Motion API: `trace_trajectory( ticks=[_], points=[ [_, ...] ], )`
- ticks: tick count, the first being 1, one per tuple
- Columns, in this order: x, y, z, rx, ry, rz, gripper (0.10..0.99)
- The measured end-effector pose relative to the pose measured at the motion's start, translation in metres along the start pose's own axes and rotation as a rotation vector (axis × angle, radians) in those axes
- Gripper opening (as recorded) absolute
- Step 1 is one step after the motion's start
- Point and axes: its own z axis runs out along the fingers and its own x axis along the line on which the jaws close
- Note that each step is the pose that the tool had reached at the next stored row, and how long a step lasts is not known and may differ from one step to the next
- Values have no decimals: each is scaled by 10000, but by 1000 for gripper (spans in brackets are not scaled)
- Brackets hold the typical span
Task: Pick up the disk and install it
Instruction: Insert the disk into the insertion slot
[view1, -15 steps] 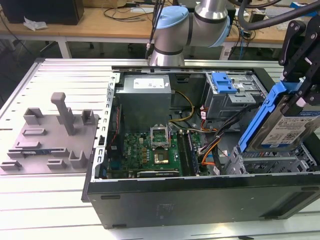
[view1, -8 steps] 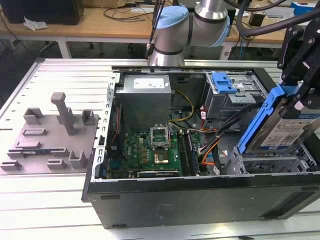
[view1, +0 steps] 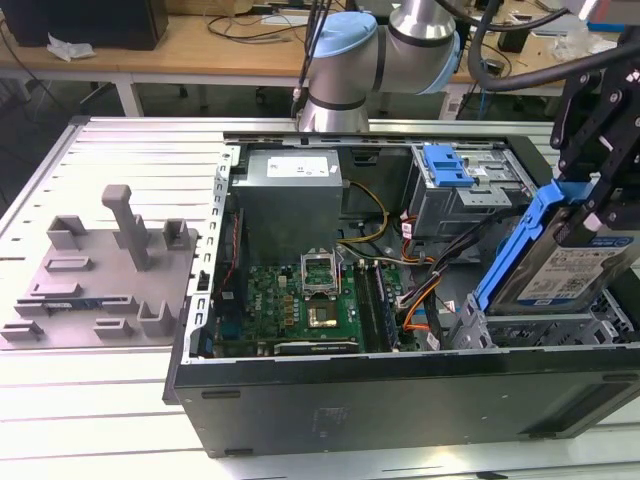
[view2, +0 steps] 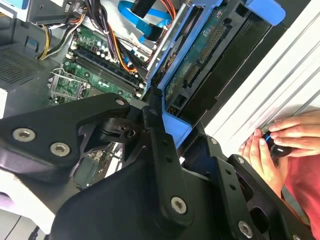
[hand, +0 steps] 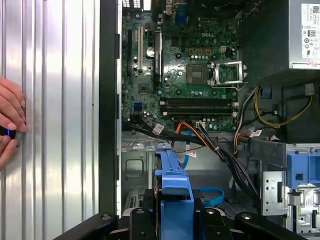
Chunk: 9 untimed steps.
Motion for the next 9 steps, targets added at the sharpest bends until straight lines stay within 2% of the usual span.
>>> trace_trajectory(
  ticks=[9],
  points=[
    [20,-3,122,0,0,0,369]
  ],
)
